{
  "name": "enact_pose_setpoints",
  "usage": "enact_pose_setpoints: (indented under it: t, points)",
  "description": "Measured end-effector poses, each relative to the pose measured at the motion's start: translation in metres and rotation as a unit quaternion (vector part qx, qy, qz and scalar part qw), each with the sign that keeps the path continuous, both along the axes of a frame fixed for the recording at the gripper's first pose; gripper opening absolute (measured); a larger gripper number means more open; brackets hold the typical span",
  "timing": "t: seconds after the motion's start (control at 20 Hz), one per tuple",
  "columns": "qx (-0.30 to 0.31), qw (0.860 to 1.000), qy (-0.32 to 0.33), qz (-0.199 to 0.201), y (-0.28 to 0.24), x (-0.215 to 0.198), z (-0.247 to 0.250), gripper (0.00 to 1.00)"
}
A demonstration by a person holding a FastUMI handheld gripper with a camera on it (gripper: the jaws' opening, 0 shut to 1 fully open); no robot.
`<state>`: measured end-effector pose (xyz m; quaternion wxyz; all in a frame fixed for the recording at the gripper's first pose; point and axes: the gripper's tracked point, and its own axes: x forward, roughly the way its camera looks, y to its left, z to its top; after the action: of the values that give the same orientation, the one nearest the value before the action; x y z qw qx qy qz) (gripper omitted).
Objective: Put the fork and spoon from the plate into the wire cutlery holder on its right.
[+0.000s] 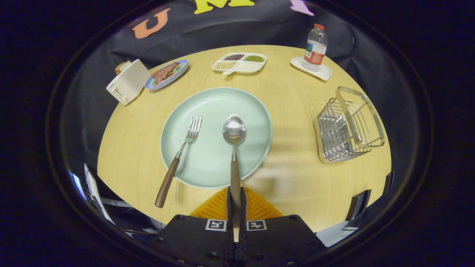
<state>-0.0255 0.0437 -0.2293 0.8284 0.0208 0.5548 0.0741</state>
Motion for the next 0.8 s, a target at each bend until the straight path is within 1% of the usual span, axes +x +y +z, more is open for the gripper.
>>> enact_pose_setpoints:
  t: [0.05, 0.25, 0.45, 0.65, 0.8]
  points:
    - [0.004, 1.0, 0.0, 0.002, -0.002, 0.001, -0.003, 0.0]
    - [0.026, 1.0, -0.004, 0.001, -0.005, -0.002, 0.014, 0.0]
    - [0.039, 0.999, -0.026, -0.007, -0.023, 0.001, 0.05, 0.0]
    - [0.036, 0.997, -0.054, -0.031, -0.069, 0.003, 0.095, 0.0]
    - [0.027, 0.996, -0.062, -0.054, -0.109, 0.006, 0.114, 0.0]
